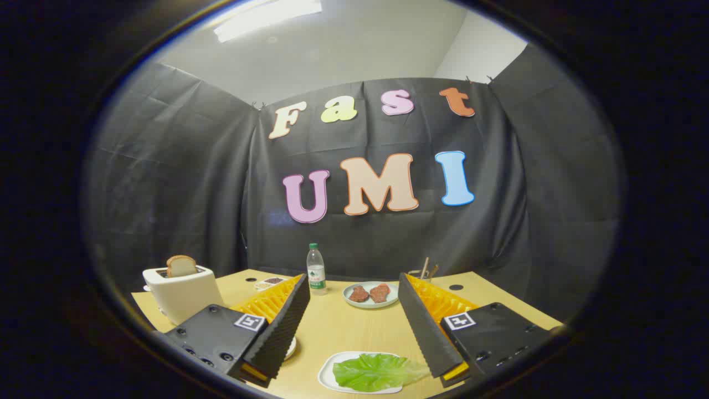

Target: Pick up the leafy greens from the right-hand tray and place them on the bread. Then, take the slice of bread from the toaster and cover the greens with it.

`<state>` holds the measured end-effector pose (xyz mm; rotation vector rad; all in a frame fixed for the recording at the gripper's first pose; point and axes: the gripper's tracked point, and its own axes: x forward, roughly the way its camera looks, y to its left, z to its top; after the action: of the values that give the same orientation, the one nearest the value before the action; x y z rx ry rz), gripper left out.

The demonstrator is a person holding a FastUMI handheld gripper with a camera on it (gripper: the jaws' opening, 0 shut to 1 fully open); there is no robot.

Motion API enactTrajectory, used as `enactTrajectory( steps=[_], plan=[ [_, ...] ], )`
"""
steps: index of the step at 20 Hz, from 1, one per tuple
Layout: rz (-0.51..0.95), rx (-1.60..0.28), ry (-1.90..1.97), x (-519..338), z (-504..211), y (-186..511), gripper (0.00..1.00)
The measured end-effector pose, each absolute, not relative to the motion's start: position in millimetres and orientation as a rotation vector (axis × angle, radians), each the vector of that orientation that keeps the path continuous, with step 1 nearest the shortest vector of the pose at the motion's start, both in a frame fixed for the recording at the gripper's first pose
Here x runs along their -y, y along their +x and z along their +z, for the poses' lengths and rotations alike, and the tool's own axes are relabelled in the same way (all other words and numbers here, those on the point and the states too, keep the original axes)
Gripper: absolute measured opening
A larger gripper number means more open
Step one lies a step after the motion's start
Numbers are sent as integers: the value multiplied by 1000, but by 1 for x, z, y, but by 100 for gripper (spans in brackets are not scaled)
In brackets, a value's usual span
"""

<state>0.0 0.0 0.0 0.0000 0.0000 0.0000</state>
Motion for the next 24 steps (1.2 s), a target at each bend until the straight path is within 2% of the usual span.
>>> enactTrajectory(
  steps=[17, 24],
  plan=[
    [-32, -23, -45, 9, -12, -2, 100],
    [-100, -145, -54, 47, -43, -5, 100]
  ],
)
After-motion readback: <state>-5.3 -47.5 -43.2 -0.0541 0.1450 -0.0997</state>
